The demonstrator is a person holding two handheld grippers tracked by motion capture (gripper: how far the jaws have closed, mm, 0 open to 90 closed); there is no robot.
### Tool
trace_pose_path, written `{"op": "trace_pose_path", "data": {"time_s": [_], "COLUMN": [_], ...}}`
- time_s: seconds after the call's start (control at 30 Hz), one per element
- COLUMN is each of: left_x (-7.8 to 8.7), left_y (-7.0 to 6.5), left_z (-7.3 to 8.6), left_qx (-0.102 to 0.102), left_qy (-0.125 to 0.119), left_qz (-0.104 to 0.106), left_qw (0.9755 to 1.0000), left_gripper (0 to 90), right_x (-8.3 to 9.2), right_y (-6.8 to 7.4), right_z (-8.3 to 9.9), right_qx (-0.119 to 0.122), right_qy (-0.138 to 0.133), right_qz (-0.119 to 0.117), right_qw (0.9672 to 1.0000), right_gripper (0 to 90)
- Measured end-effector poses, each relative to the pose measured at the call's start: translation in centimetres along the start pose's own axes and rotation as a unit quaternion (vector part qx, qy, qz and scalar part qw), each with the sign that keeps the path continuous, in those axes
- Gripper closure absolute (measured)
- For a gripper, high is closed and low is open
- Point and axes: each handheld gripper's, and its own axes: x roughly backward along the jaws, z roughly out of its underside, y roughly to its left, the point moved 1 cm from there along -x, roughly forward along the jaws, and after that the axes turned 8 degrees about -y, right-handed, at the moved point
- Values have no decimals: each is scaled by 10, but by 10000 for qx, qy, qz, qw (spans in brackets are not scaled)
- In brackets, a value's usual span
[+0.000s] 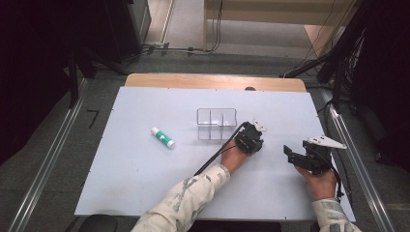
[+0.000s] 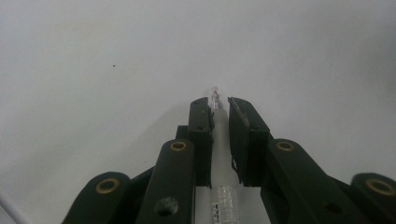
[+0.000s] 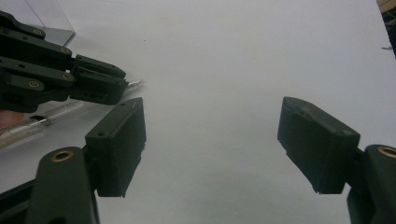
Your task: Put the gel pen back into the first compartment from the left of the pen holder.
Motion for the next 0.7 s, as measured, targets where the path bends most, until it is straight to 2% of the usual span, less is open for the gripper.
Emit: {"op": "trace_pose_path", "data": {"time_s": [0.23,0.4,0.7], "left_x": [1,4,9], "left_y": [0,1,-2], "left_z": [-1,-4,-8], "left_qx": [-11,85,65], "left_qy": [-50,-158,-306], "left_qz": [-18,2,41], "left_qw": [10000,9998,9995], "left_gripper": [802,807,809], "right_x": [0,0,0], "right_y": [0,0,0], "right_z": [0,0,0], "right_qx": [5,-1,4], "right_qy": [-6,-10,-5], "right_qz": [-1,1,1], "right_qw": [10000,10000,10000], "right_gripper": [221,221,222]}}
